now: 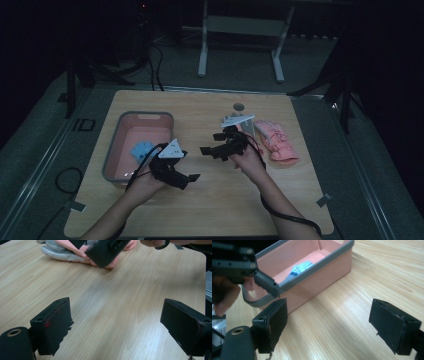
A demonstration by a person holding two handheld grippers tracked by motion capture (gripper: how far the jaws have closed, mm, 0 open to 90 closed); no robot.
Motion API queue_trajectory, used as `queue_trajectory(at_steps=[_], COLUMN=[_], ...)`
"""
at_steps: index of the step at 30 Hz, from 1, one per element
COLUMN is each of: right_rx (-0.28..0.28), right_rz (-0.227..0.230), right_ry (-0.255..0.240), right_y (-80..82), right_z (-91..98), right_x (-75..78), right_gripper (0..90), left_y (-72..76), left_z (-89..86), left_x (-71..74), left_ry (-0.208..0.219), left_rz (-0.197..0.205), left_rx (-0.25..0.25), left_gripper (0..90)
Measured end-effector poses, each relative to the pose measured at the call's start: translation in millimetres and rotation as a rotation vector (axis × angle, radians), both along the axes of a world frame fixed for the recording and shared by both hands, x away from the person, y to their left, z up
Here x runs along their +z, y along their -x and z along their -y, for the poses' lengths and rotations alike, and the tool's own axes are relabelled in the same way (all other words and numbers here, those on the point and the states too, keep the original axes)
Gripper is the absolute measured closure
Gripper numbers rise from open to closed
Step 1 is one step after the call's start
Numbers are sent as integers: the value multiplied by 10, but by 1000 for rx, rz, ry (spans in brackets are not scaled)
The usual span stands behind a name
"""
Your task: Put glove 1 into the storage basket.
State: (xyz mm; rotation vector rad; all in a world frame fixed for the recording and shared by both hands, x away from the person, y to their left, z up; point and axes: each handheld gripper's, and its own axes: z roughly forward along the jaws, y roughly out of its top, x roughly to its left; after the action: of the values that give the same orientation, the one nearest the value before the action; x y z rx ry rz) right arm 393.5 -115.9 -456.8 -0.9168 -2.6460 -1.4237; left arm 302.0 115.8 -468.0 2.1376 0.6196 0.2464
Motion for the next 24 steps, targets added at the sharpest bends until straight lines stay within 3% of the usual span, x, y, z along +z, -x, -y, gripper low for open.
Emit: queue_trajectory(at_steps=[3, 8, 12, 16, 24], right_rx=[-54, -55, -55, -79, -131], right_rz=[1, 20, 54, 94, 142], right_ry=[-16, -10, 15, 40, 105], right_y=[5, 33, 62, 81, 46], right_z=[110, 289, 400, 620, 936], right_x=[-17, -68, -105, -153, -229], right_gripper=[142, 140, 173, 299, 381], left_y=[13, 42, 53, 102, 170], left_z=[71, 198, 250, 344, 438], left_x=[-47, -151, -236, -382, -542], left_ry=[24, 10, 28, 12, 15], left_rz=[-32, -49, -75, -73, -80], left_rx=[-19, -44, -51, -56, -64], left_gripper=[102, 102, 102, 90, 21])
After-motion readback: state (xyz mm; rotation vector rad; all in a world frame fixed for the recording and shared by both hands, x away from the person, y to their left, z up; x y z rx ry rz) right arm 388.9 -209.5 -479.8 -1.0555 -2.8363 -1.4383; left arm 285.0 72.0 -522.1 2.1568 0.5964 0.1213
